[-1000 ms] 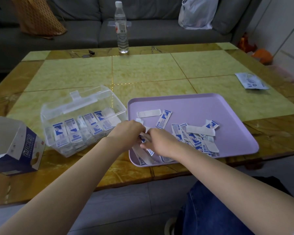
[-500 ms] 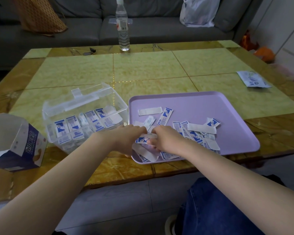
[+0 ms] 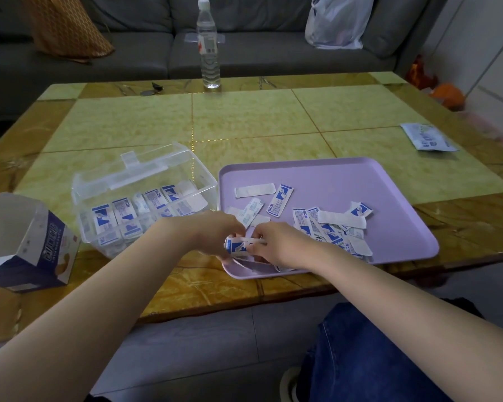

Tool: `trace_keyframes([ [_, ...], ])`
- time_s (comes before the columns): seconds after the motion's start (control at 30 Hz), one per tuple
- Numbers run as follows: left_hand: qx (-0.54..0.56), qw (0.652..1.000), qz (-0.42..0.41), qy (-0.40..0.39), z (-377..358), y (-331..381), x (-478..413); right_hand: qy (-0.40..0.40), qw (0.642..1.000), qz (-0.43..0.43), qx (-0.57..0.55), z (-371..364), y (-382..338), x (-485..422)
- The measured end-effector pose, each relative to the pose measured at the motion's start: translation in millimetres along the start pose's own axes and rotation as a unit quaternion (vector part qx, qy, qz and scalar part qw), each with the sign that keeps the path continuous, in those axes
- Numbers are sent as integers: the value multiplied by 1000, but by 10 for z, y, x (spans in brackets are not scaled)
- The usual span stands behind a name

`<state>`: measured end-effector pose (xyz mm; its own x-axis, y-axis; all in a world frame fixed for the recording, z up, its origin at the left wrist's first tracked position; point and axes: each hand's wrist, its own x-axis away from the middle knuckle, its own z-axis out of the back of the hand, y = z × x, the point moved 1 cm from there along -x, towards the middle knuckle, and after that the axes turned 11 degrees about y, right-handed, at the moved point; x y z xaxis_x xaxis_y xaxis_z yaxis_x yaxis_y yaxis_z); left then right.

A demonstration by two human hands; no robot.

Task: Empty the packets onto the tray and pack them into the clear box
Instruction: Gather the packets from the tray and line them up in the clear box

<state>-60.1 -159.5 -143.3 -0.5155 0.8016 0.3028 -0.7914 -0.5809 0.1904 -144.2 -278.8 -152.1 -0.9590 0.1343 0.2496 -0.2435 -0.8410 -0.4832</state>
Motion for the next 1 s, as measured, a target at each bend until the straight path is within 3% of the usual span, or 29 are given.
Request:
trace_keyframes([
  [0.23,24,999,8,34,-47,-30,-4,11,1000,21,-8,60,51,-14],
  [0.47,70,990,14,118,-6,14,8,-16,999,28,-41,96,72,17],
  [0.73,66,965,45,248,-144,128,-14,168,982,37,81,200,182,-42],
  [1.0,20,973,78,215,-334,179,-117,151,988,25,-36,-138,299,-120],
])
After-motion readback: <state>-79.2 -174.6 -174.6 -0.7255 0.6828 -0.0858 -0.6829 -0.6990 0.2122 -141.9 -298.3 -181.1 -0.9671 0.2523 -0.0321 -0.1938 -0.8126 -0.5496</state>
